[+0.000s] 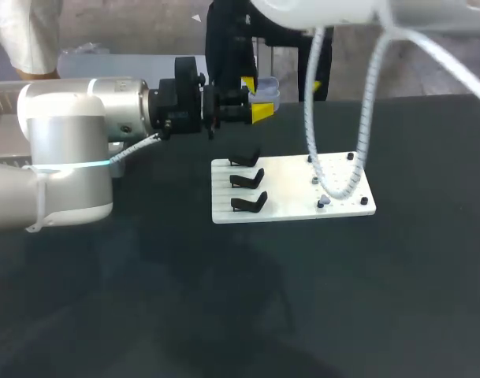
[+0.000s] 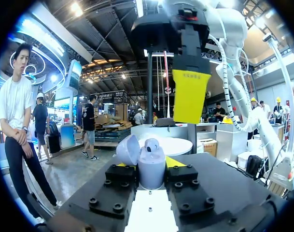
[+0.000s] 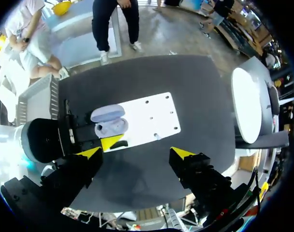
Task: Pick up each earbud case from the left stands, insert the matching earbuds, close the lid, and place the case in the box.
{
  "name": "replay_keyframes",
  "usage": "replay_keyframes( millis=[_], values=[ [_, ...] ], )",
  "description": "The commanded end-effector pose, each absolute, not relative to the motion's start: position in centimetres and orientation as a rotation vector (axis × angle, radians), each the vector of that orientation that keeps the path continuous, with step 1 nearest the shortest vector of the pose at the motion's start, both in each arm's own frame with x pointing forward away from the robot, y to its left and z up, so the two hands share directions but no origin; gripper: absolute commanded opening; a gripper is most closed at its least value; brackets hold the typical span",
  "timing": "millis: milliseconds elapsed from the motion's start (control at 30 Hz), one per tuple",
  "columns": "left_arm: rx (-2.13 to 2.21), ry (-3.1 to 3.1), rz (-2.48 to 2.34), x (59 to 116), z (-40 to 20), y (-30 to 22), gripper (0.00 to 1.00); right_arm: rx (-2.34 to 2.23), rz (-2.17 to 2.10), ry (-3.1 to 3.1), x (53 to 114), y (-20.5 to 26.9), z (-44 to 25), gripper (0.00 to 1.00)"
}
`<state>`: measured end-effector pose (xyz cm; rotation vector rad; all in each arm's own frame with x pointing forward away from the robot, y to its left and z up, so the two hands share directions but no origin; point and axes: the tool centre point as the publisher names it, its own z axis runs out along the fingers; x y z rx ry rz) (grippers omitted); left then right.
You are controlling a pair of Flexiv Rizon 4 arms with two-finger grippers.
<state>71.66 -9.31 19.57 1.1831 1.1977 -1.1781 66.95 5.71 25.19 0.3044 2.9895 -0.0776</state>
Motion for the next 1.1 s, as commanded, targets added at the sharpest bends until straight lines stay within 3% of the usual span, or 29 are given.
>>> replay_keyframes(
  millis=[33,700,1100],
  values=[
    [1.177,1.194,-1.172,71.5,19.5,-9.3,0.0,0.262,0.135,2.796,63.7,2.7,24.5,1.0],
    [1.177,1.194,-1.172,71.5,19.5,-9.3,0.0,0.299,0.258,2.716,59.6,-2.4,19.1,1.0],
    [1.177,1.194,-1.172,71.5,19.5,-9.3,0.0,0.301,0.192,2.751,59.4,-2.6,18.5,1.0]
  ],
)
